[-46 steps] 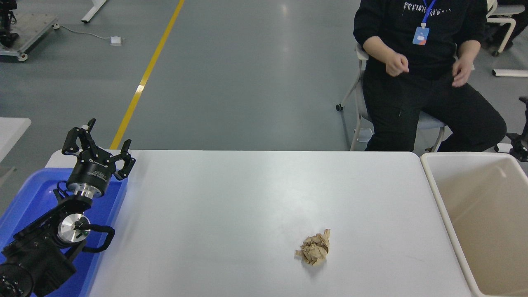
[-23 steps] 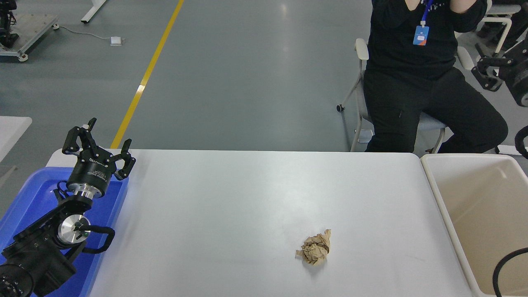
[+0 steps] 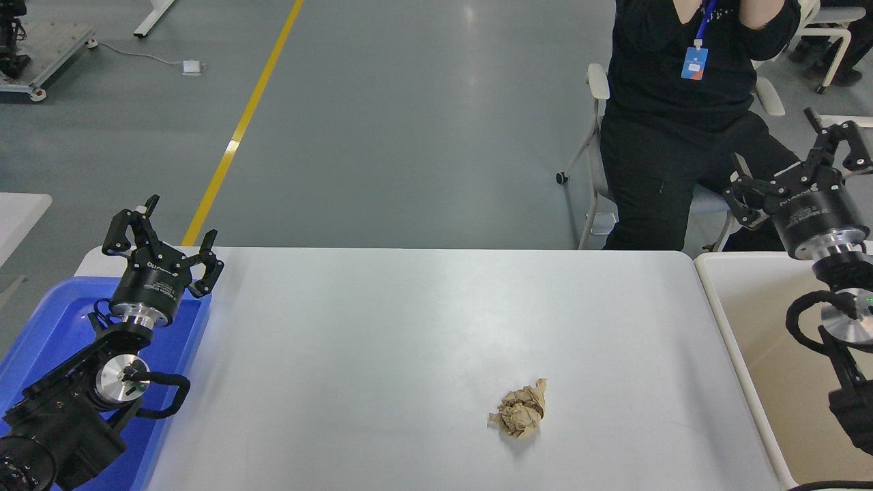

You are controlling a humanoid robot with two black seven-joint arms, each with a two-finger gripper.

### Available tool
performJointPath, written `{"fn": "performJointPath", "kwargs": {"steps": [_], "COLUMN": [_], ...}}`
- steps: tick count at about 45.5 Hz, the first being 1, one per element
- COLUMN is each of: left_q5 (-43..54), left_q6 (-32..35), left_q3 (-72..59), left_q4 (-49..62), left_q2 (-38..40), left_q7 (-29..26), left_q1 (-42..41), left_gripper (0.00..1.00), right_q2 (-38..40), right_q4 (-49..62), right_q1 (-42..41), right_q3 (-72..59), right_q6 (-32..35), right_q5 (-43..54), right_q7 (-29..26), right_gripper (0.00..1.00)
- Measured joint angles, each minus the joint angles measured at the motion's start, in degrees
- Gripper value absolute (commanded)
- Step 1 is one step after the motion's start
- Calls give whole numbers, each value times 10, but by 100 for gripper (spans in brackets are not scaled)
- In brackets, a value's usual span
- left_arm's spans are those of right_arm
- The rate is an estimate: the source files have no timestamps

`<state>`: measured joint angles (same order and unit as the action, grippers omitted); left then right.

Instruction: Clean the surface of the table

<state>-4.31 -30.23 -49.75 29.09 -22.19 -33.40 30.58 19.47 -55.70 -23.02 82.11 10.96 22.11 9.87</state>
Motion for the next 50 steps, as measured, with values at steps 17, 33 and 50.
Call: {"fn": "performJointPath", "kwargs": {"steps": [17, 33, 50], "left_q5": [0, 0, 0], "left_q6": [0, 0, 0], "left_q3": [0, 0, 0], "left_q4": [0, 0, 0], "left_q2": [0, 0, 0], "left_q7": [0, 0, 0], "left_q1": [0, 0, 0], "left_gripper": [100, 100, 100], "right_q2": [-21, -24, 36], "right_q4": [75, 97, 142], "right_q1": [17, 6, -76], "right_q3": [-62, -77, -127], "right_q6": [4, 4, 3], "right_q5": [4, 3, -7], "right_q7": [49, 61, 63], "right_gripper": [99, 99, 99]}}
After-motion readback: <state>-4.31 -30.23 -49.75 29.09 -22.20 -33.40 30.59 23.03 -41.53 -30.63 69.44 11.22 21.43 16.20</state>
